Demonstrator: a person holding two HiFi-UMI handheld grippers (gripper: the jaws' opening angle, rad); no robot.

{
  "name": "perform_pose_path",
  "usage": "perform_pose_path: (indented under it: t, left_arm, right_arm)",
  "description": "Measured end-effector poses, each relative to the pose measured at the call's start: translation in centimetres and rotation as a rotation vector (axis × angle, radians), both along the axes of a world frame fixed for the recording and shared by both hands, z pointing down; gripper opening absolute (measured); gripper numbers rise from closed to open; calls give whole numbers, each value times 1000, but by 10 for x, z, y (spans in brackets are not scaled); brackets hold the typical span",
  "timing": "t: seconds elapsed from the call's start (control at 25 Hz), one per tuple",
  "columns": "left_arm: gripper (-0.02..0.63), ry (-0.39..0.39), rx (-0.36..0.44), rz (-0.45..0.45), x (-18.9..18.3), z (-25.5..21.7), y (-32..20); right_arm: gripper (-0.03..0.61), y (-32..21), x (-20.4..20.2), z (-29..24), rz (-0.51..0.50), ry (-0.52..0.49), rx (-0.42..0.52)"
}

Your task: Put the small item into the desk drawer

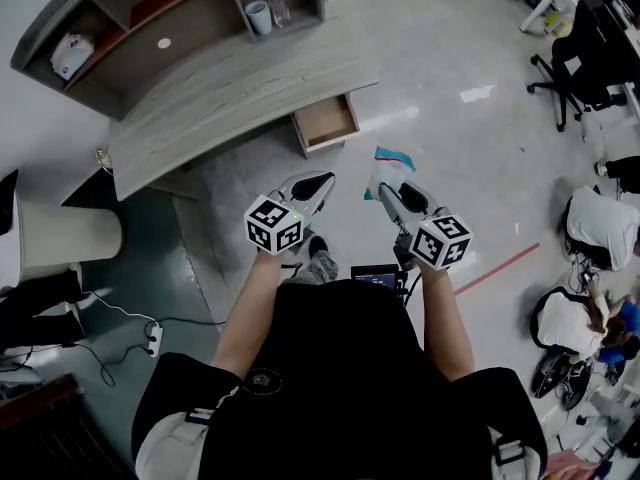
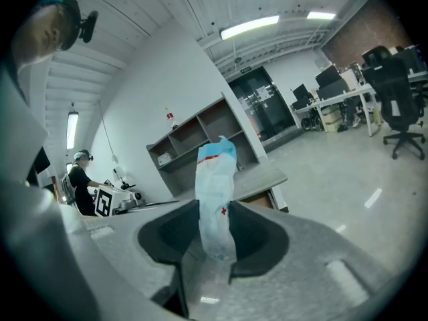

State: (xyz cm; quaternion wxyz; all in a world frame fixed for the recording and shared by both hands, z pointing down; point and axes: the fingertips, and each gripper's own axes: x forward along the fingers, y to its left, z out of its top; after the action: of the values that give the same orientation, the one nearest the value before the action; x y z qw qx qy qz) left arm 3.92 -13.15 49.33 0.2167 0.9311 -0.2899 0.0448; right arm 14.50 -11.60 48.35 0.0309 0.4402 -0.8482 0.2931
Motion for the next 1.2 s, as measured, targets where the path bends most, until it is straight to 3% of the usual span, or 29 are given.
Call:
perform_pose_path:
  t: [0.6, 1.2]
  left_arm:
    - [2, 35, -7, 7, -46, 5, -60]
    - [2, 54, -21, -31, -84, 14, -77]
  right_arm:
    - [143, -57, -51, 2, 1, 42, -12]
    - [143, -76, -88, 11, -25, 67, -30]
